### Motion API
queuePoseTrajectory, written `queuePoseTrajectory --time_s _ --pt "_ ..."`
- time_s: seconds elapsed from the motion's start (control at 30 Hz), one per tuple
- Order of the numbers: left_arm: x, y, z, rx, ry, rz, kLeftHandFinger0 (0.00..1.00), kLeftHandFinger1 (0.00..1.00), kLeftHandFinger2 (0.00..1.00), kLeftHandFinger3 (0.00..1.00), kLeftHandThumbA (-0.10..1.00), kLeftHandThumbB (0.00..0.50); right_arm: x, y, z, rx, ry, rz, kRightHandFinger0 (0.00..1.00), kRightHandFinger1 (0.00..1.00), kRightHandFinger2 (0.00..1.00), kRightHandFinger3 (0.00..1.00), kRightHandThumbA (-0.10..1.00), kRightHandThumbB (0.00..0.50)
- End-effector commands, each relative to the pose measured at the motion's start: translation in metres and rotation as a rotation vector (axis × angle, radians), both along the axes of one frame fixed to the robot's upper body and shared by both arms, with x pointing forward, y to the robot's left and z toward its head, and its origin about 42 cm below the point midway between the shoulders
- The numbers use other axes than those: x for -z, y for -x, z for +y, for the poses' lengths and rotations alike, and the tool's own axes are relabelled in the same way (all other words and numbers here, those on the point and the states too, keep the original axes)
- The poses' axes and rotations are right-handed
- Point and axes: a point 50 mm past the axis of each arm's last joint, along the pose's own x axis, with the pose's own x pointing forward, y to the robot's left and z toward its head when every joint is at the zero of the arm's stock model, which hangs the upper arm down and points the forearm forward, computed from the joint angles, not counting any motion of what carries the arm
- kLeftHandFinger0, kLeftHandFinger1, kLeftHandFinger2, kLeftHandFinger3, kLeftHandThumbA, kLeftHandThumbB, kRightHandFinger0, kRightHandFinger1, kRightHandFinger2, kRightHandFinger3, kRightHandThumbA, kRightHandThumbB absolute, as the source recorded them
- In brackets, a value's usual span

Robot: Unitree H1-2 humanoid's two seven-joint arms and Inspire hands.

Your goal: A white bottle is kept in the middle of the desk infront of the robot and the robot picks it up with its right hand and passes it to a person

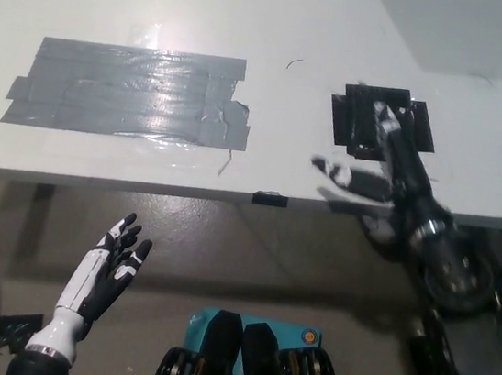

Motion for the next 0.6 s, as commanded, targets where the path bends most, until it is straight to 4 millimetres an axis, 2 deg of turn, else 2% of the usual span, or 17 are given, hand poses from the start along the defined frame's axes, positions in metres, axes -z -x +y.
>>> queuePoseTrajectory --time_s 0.0,0.03,0.07,0.13,0.27,0.33,0.4,0.47,0.5,0.53,0.57 --pt "-0.041 -0.034 0.004 0.019 -0.015 -0.134 1.0 1.0 1.0 1.0 0.82 0.0 -0.101 0.112 -0.042 -0.048 -0.159 -0.519 1.0 1.0 1.0 1.0 0.89 0.385" --pt "-0.041 -0.034 0.003 0.02 -0.018 -0.136 1.0 1.0 1.0 1.0 0.82 0.0 -0.092 0.11 -0.042 -0.031 -0.168 -0.49 1.0 1.0 1.0 1.0 0.91 0.378" --pt "-0.041 -0.036 0.002 0.021 -0.022 -0.141 1.0 1.0 1.0 1.0 0.82 0.0 -0.075 0.108 -0.042 0.006 -0.185 -0.43 1.0 1.0 1.0 1.0 0.91 0.394" --pt "-0.043 -0.038 0.002 0.022 -0.022 -0.147 1.0 1.0 1.0 1.0 0.82 0.0 -0.068 0.106 -0.042 0.026 -0.195 -0.402 1.0 1.0 1.0 1.0 0.92 0.402" --pt "-0.047 -0.044 0.002 0.022 -0.017 -0.157 1.0 1.0 1.0 1.0 0.8 0.0 -0.035 0.095 -0.044 0.032 -0.228 -0.314 1.0 1.0 1.0 1.0 0.91 0.348" --pt "-0.048 -0.046 -0.001 0.025 -0.015 -0.153 1.0 1.0 1.0 1.0 0.79 0.0 -0.018 0.087 -0.047 0.052 -0.231 -0.255 1.0 1.0 1.0 1.0 0.89 0.353" --pt "-0.047 -0.046 -0.001 0.029 -0.016 -0.154 1.0 1.0 1.0 1.0 0.79 0.002 0.002 0.079 -0.048 0.081 -0.202 -0.193 1.0 1.0 1.0 1.0 0.9 0.318" --pt "-0.047 -0.045 -0.001 0.03 -0.017 -0.155 1.0 1.0 1.0 1.0 0.8 0.0 0.015 0.074 -0.049 0.09 -0.188 -0.151 1.0 1.0 1.0 1.0 0.89 0.311" --pt "-0.046 -0.043 -0.001 0.03 -0.017 -0.152 1.0 1.0 1.0 1.0 0.8 0.0 0.023 0.072 -0.05 0.094 -0.184 -0.128 1.0 1.0 1.0 1.0 0.81 0.249" --pt "-0.045 -0.042 -0.001 0.029 -0.02 -0.151 1.0 1.0 1.0 1.0 0.8 0.001 0.034 0.069 -0.051 0.097 -0.176 -0.086 1.0 1.0 1.0 1.0 0.83 0.27" --pt "-0.045 -0.041 0.0 0.028 -0.029 -0.152 1.0 1.0 1.0 1.0 0.79 0.0 0.044 0.066 -0.052 0.098 -0.147 -0.051 1.0 1.0 1.0 1.0 0.83 0.26"
